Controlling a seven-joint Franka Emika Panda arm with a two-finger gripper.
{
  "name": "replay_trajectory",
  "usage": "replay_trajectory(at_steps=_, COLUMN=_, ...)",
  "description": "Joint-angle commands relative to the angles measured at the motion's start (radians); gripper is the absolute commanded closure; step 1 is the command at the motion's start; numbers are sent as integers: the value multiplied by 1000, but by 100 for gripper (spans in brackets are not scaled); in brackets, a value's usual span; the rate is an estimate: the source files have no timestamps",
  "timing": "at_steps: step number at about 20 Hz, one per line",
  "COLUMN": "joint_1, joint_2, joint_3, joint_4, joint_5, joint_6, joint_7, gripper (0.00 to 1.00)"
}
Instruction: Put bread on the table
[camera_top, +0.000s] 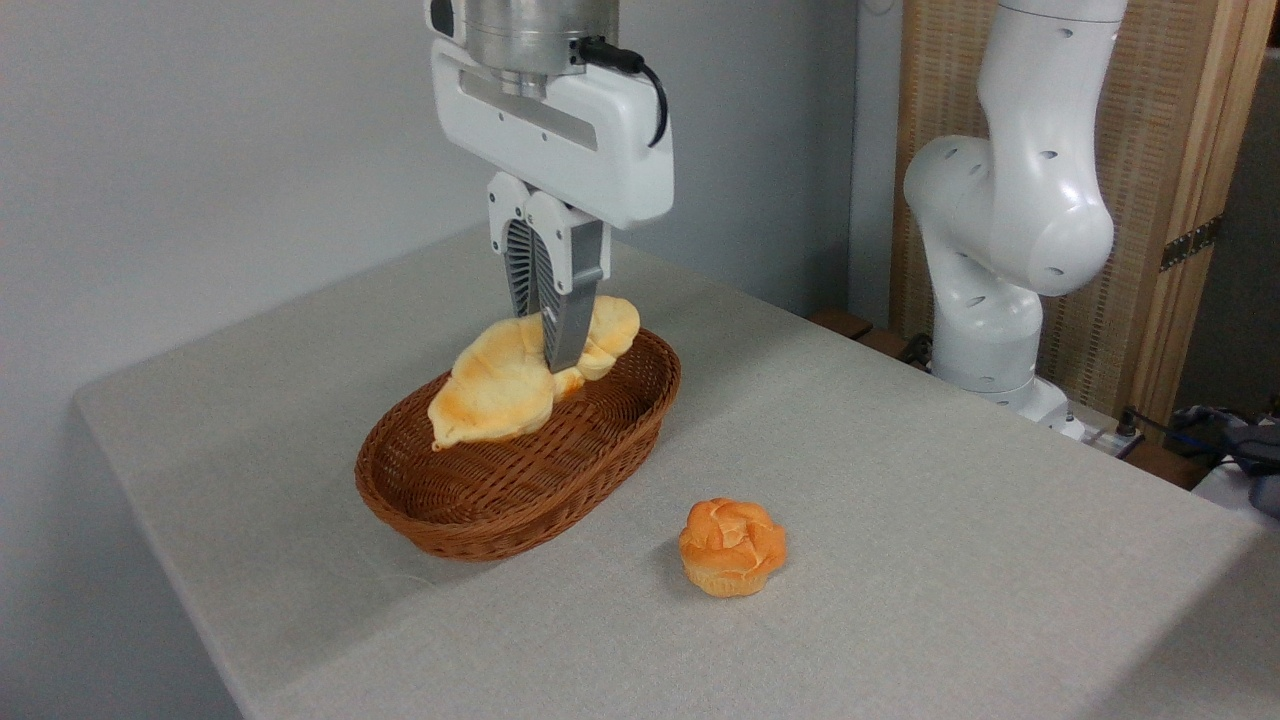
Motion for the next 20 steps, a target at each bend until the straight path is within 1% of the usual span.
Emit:
replay_trajectory(at_steps=1, joint_1=-12, joint_2=-2, joint_3=38, joint_4=30, joint_5=12, joint_6=-11, joint_7=21, gripper=59)
replay_trajectory(at_steps=3, joint_1=-12, joint_2=-2, joint_3=42, joint_4=30, joint_5=12, joint_6=-11, joint_7=21, gripper=50)
replay_trajectory(at_steps=6, joint_1=-12, joint_2=-2, joint_3=51, joint_4=30, joint_5=11, joint_6=-11, joint_7=20, gripper=43)
replay_trajectory(at_steps=8, joint_1=-12, joint_2=-2, joint_3=51, joint_4=32, joint_5=11, joint_6=-11, joint_7=18, gripper=32)
replay_trajectory(at_steps=10, joint_1=-12, joint_2=-2, joint_3=51, joint_4=32, joint_5=12, joint_6=-10, joint_7=18, gripper=29)
replay_trajectory(at_steps=11, joint_1=-12, joint_2=-2, joint_3=51, joint_4=30, joint_5=11, joint_6=-10, joint_7=17, gripper=26)
replay_trajectory(at_steps=15, joint_1=-12, joint_2=-2, joint_3=51, joint_4=30, joint_5=11, joint_6=-10, joint_7=15, gripper=23)
replay_trajectory(at_steps=20, joint_1=-13, joint_2=-2, joint_3=51, joint_4=30, joint_5=11, joint_6=-8, joint_7=11, gripper=22)
